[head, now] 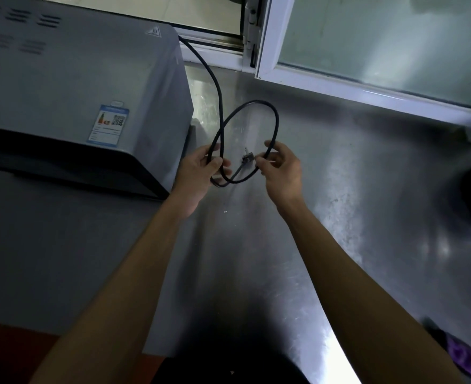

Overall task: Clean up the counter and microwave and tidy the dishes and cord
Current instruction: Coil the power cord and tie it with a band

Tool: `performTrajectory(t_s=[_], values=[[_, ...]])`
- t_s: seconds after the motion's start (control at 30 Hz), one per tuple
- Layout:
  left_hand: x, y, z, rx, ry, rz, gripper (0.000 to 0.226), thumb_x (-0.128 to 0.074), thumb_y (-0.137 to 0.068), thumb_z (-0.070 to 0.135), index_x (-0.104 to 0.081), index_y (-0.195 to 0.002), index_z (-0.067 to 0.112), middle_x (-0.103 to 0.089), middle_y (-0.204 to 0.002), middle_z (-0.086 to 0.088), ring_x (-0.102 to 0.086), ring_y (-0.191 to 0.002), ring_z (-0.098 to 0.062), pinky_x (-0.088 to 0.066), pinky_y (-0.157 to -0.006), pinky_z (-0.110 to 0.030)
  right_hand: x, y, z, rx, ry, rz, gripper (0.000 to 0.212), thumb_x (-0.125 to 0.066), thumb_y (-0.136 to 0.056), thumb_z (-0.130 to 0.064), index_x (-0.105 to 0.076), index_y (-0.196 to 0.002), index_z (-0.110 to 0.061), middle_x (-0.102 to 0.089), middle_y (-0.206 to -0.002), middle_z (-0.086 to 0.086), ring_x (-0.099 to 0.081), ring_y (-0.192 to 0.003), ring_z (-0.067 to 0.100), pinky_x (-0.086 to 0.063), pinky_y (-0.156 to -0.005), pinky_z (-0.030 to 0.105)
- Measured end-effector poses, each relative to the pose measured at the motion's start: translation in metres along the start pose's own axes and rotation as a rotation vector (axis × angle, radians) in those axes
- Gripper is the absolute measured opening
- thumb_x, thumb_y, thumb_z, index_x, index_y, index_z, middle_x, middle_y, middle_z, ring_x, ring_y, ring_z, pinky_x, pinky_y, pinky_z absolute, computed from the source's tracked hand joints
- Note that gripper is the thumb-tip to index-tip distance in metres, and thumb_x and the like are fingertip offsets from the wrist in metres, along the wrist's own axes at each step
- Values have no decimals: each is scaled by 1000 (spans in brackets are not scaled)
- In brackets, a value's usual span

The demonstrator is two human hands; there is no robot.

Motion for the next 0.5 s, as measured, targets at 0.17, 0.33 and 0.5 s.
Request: performTrajectory(t_s=[0.17,0.33,0.5], values=[[-15,3,-1,-6,-37,34,28,-55,-100,16,-59,-127,9,-75,-98,-8,-74,-89,-23,-56,-72,-27,27,11,-7,30,-44,51,33,-66,-94,-15,-60,-126,-20,-73,-93,1,-70,-86,11,-59,-84,33],[-28,11,0,-47,-132,57,17,-56,-99,21,-69,-110,18,-76,-93,-6,-74,-84,-23,-60,-83,-41,50,23,-6,-15,-184,58,35,-63,-96,-10,-54,-130,-14,-70,-100,12,-74,-85,23,-63,-74,40],[-52,36,-7,-32,-78,39,20,-49,-101,14,-66,-108,23,-75,-92,-7,-74,-87,-25,-57,-91,-49,55,39,-10,-57,-245,18,36,-67,-93,-10,-55,-127,-10,-74,-98,9,-74,-84,23,-62,-75,38]])
Point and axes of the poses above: each hand's wrist, its own y-axis away from the middle knuckle, its own x-axis out of the back of the hand, z = x × y, the point moved 9 cm from there along -y, towards the middle knuckle
